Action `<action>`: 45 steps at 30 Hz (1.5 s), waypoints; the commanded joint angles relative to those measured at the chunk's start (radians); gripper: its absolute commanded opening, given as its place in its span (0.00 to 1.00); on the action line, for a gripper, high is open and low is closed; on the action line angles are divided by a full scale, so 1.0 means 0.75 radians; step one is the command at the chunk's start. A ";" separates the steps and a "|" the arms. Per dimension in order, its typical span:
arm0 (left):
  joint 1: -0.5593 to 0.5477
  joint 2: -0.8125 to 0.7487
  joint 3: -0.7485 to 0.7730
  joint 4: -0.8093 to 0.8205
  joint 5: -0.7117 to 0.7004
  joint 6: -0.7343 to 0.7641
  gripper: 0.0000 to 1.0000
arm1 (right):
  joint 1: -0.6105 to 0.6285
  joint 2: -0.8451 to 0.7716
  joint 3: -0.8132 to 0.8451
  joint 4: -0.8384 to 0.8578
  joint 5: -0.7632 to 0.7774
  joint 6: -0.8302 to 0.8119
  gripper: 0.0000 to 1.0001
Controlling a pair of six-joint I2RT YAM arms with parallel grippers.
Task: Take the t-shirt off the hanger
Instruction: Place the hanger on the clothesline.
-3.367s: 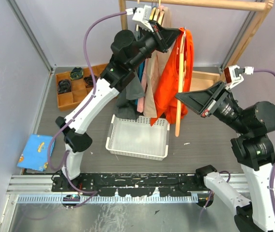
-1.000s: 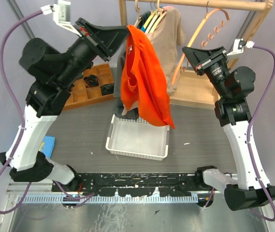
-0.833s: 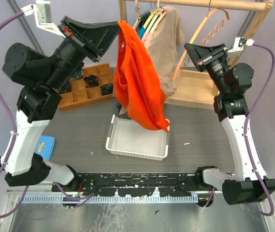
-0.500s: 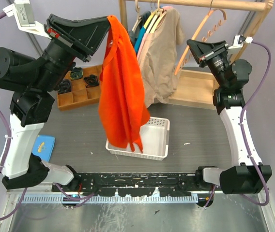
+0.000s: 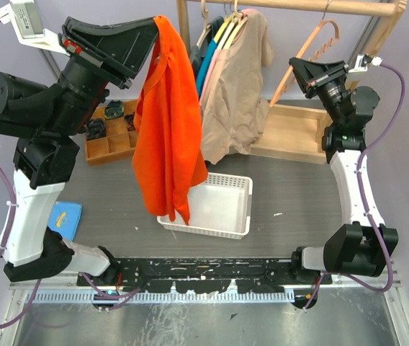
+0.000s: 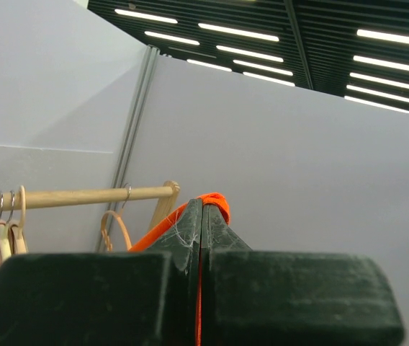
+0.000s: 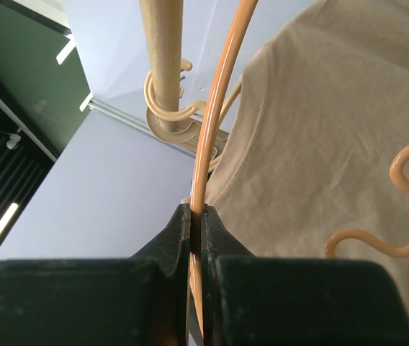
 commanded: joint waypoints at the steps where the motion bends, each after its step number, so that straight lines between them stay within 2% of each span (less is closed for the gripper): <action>1: -0.003 0.011 0.044 0.104 -0.021 -0.011 0.00 | -0.023 -0.012 0.003 0.179 -0.057 0.035 0.01; 5: -0.002 0.021 0.040 0.114 -0.016 -0.028 0.00 | -0.030 -0.020 -0.028 0.178 -0.073 0.044 0.01; 7: -0.003 0.022 0.028 0.119 -0.011 -0.033 0.00 | -0.030 -0.026 -0.040 0.171 -0.081 0.046 0.07; 12: -0.003 0.006 -0.040 0.131 -0.015 -0.053 0.00 | -0.032 -0.062 -0.069 0.136 -0.089 0.031 0.30; 15: -0.002 -0.002 -0.073 0.129 -0.017 -0.065 0.00 | -0.035 -0.094 -0.076 0.083 -0.079 -0.002 0.48; 20: -0.003 -0.022 -0.141 0.128 -0.021 -0.084 0.00 | -0.055 -0.153 -0.073 -0.005 -0.069 -0.058 0.74; 24: -0.003 -0.031 -0.172 0.122 -0.023 -0.086 0.00 | -0.079 -0.202 -0.058 -0.079 -0.065 -0.103 0.82; 30: -0.003 -0.074 -0.275 0.105 -0.031 -0.078 0.00 | -0.091 -0.284 -0.022 -0.222 -0.056 -0.220 0.99; 36: -0.002 -0.124 -0.381 0.074 -0.021 -0.076 0.00 | -0.092 -0.354 0.009 -0.349 -0.037 -0.294 1.00; 45: -0.026 -0.280 -0.619 -0.021 0.018 -0.124 0.00 | -0.091 -0.441 -0.011 -0.398 0.033 -0.292 1.00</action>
